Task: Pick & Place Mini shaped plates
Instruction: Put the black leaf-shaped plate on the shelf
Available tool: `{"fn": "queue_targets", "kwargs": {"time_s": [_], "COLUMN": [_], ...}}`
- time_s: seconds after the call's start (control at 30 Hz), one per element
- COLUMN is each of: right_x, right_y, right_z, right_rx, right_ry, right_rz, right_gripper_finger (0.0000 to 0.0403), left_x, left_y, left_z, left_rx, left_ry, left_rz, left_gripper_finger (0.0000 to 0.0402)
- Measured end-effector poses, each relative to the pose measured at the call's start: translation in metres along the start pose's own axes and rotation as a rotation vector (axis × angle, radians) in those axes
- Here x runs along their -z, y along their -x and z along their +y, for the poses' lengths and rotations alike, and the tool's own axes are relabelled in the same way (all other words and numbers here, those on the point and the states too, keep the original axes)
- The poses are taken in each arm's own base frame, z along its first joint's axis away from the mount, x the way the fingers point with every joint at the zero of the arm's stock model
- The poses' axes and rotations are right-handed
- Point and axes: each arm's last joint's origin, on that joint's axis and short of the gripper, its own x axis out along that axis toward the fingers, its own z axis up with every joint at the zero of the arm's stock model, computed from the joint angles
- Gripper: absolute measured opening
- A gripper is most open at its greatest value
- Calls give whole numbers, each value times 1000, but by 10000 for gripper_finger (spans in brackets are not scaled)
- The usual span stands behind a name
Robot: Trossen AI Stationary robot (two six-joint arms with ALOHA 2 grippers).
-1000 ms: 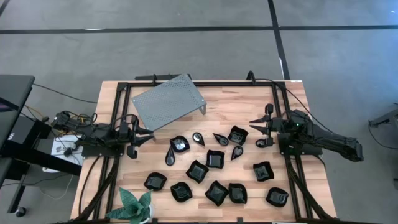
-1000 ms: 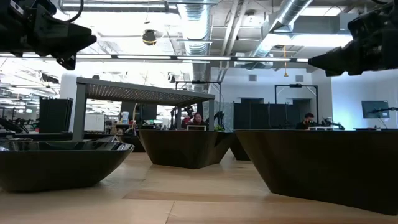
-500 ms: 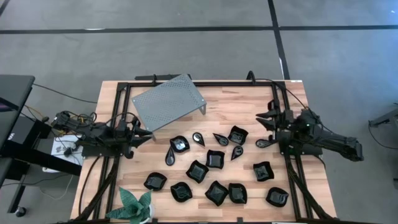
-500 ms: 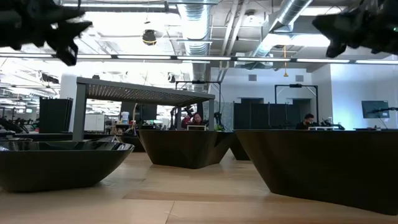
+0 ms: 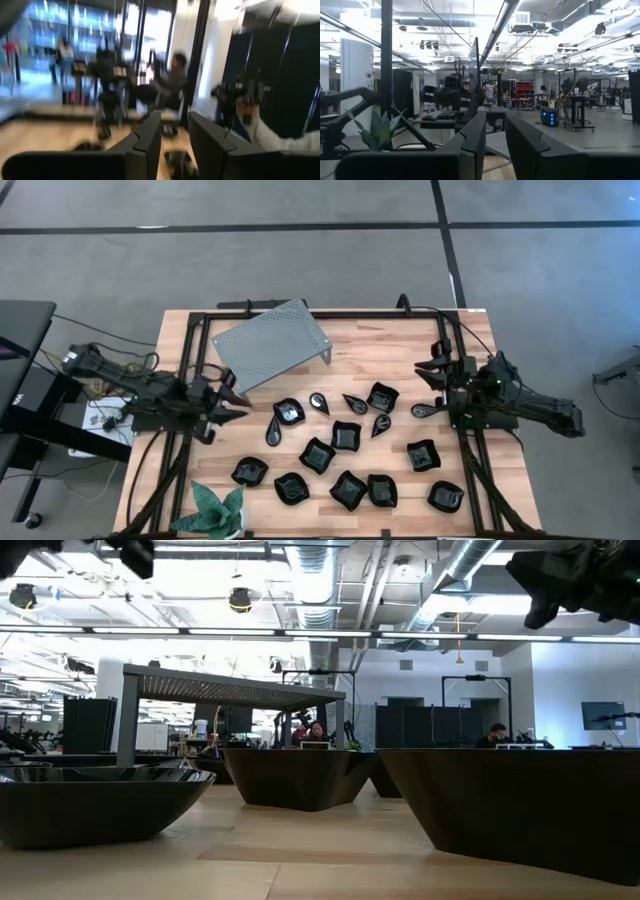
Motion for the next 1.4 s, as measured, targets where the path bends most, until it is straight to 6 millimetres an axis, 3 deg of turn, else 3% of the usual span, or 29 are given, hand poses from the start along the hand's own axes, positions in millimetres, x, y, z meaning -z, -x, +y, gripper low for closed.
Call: {"fn": "queue_targets", "kwargs": {"time_s": [0.23, 0.4, 0.53, 0.9, 1.4], "right_x": [6, 6, 6, 5, 6], "right_y": [0, 0, 0, 0, 0], "right_z": [0, -1, 0, 0, -1], "right_rx": [5, 6, 6, 5, 6], "right_ry": [-19, -19, -19, -3, -5], "right_rz": [59, 62, 59, 60, 69], "right_gripper_finger": [67, 67, 67, 67, 67], "left_x": [-3, 32, 64, 110, 118], "left_y": [-44, -48, -42, -32, -30], "left_z": [-8, -15, -22, -40, -44], "left_rx": [-110, -198, -258, -362, -383], "left_ry": [207, 432, 460, 493, 469], "left_rz": [475, 831, 1037, 1242, 1257], "left_gripper_finger": [99, 99, 99, 99, 99]}}
